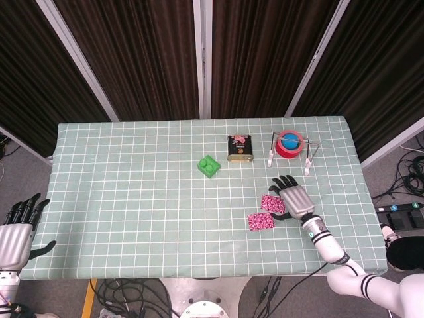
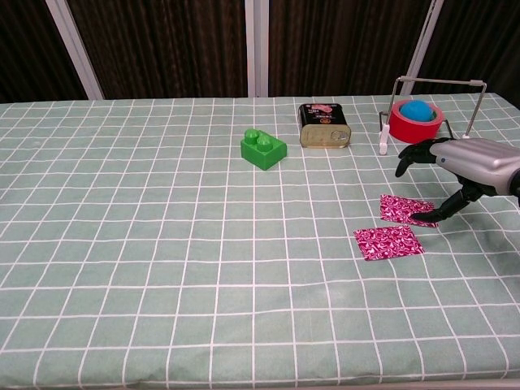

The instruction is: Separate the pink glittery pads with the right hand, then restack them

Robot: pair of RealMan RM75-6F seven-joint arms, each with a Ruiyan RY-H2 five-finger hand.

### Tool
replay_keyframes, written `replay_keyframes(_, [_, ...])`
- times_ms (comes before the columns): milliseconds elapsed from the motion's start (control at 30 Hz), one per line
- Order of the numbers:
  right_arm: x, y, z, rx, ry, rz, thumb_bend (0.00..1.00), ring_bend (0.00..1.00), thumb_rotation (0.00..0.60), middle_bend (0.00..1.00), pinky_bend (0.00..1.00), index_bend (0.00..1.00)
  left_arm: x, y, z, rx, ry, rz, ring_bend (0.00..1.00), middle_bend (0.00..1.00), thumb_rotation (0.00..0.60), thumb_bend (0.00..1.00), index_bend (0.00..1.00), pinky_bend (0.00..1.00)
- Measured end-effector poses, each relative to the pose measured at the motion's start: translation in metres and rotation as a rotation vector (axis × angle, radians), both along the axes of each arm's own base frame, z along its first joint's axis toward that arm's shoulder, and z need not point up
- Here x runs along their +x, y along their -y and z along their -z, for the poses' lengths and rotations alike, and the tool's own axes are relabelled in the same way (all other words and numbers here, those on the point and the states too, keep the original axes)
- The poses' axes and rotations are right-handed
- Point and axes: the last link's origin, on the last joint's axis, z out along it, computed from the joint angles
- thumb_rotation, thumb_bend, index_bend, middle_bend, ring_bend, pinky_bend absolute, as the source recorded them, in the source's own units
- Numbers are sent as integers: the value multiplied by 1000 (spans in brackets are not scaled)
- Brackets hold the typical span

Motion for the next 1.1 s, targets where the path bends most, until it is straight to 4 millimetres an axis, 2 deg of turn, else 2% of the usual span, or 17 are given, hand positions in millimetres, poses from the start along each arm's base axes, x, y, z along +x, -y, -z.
replay_keyframes(300, [-7,3,14,-10,-22,80,117,0,405,83,0,247,-4,5,-2,9,6,-12,115,150,600,30,176,127])
replay_keyframes(500, [-11,3,15,-16,-45,77,116,0,399,83,0,250,-4,4,-1,7,6,-10,116,150,600,30,176,127])
replay_keyframes(733, [-13,2,17,-22,-71,56,118,0,440,83,0,262,-4,3,-1,4,5,-11,116,150,600,30,176,127])
replay_keyframes(867, [-13,-1,20,-12,-68,53,117,0,443,83,0,267,-3,3,-2,5,5,-10,116,150,600,30,176,127])
replay_keyframes(1100, [-14,-1,22,-10,-64,59,118,0,470,91,0,323,-3,2,-1,2,4,-9,116,150,600,30,176,127])
